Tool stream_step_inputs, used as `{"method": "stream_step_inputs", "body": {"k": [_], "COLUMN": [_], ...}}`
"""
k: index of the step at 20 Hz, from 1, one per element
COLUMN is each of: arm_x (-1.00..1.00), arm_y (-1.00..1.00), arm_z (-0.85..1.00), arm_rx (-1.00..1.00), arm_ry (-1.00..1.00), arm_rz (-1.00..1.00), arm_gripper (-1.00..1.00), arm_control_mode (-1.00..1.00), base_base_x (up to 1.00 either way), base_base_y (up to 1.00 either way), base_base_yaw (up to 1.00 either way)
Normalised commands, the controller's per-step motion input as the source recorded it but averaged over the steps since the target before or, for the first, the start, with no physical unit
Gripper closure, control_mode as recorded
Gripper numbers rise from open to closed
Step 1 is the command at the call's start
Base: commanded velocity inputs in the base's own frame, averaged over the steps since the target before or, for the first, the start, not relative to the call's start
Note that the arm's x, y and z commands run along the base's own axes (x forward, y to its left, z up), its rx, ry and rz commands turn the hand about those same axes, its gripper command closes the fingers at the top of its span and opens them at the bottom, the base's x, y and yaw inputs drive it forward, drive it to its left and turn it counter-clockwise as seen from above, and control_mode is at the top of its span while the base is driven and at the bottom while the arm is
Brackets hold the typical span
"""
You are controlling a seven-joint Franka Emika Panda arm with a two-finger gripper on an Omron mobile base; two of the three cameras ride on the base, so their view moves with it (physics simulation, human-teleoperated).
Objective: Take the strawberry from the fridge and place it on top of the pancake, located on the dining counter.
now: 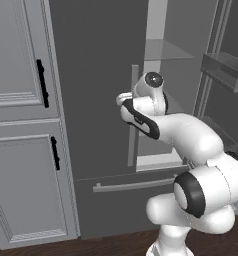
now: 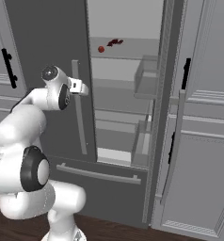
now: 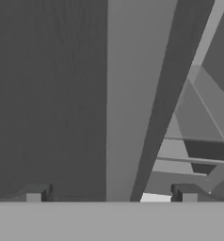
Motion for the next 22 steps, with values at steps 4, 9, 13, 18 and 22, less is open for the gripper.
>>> {"method": "stream_step_inputs", "body": {"k": [4,9,13,18,22], "arm_x": [0.64,0.55,0.39,0.44,0.73], "arm_y": [0.00,0.00,-0.01,0.00,0.03], "arm_z": [-0.12,-0.12,-0.21,-0.23,-0.29], "arm_rx": [0.00,0.00,0.00,0.00,0.00], "arm_ry": [0.01,0.00,0.00,0.00,0.00], "arm_rz": [-0.03,-0.03,-0.03,-0.01,0.00], "arm_gripper": [-1.00,-1.00,-1.00,-1.00,1.00], "arm_control_mode": [-1.00,-1.00,-1.00,-1.00,-1.00], "base_base_x": [0.00,0.00,0.00,0.00,0.00], "base_base_y": [0.00,0.00,0.00,0.00,0.00], "base_base_yaw": [0.00,0.00,0.00,0.00,0.00]}}
